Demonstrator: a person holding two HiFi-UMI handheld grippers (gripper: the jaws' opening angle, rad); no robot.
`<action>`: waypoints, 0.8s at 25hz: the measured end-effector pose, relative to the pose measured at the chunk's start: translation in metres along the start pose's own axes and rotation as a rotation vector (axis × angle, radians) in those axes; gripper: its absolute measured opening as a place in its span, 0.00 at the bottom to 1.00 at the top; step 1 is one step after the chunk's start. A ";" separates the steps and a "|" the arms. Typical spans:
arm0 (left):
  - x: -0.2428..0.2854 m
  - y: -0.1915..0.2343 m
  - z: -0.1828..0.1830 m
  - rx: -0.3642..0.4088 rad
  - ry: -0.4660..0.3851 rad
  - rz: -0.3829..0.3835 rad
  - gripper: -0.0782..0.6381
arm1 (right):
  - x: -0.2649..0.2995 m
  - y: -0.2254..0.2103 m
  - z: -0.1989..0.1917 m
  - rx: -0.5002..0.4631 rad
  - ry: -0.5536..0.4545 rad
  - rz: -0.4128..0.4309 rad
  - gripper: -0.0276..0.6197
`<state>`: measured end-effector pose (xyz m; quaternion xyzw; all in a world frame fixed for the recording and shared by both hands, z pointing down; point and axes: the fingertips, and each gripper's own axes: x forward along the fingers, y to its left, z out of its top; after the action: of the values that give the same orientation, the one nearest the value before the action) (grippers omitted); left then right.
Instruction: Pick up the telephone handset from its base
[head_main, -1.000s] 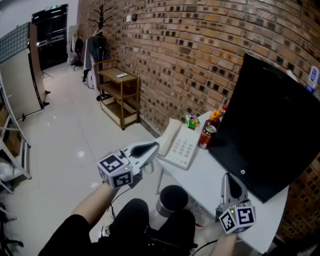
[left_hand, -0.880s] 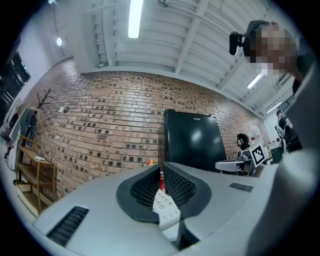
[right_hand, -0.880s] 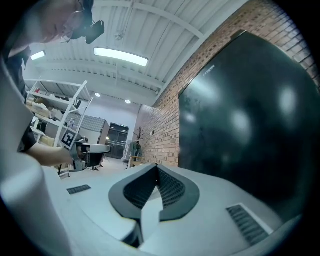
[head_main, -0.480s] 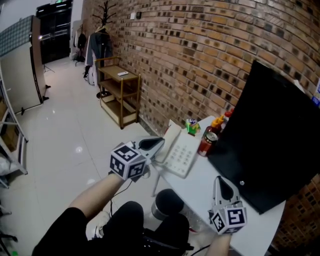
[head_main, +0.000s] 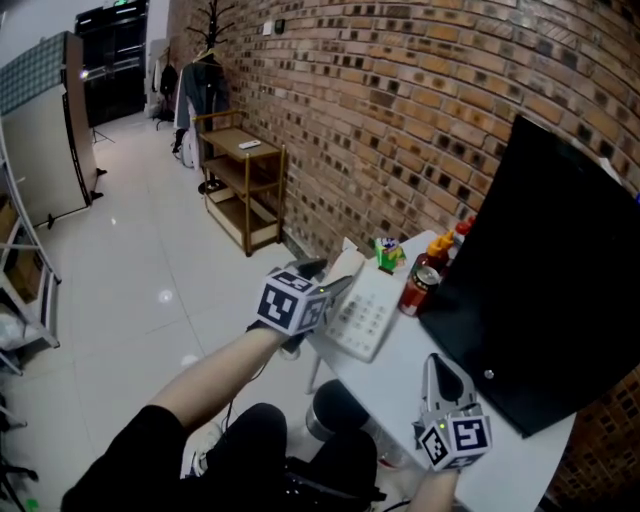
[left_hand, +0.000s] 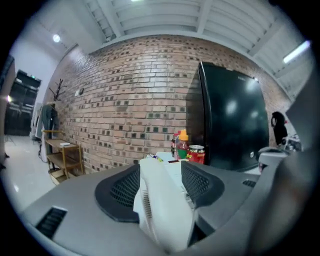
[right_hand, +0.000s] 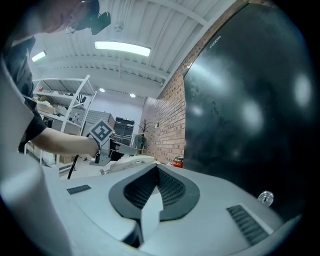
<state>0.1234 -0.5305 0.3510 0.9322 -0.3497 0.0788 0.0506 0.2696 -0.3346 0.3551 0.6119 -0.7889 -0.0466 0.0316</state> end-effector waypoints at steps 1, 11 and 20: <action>0.004 0.002 -0.004 0.022 0.024 0.023 0.46 | 0.001 0.000 0.000 0.001 -0.002 0.002 0.05; 0.029 -0.003 -0.023 0.071 0.174 0.032 0.46 | 0.002 -0.003 -0.001 0.048 -0.018 0.016 0.05; 0.042 0.002 -0.032 -0.058 0.261 0.050 0.46 | 0.001 -0.002 0.001 0.067 -0.038 0.030 0.05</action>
<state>0.1495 -0.5544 0.3900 0.9031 -0.3652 0.1905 0.1209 0.2708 -0.3360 0.3541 0.5997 -0.7996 -0.0314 -0.0034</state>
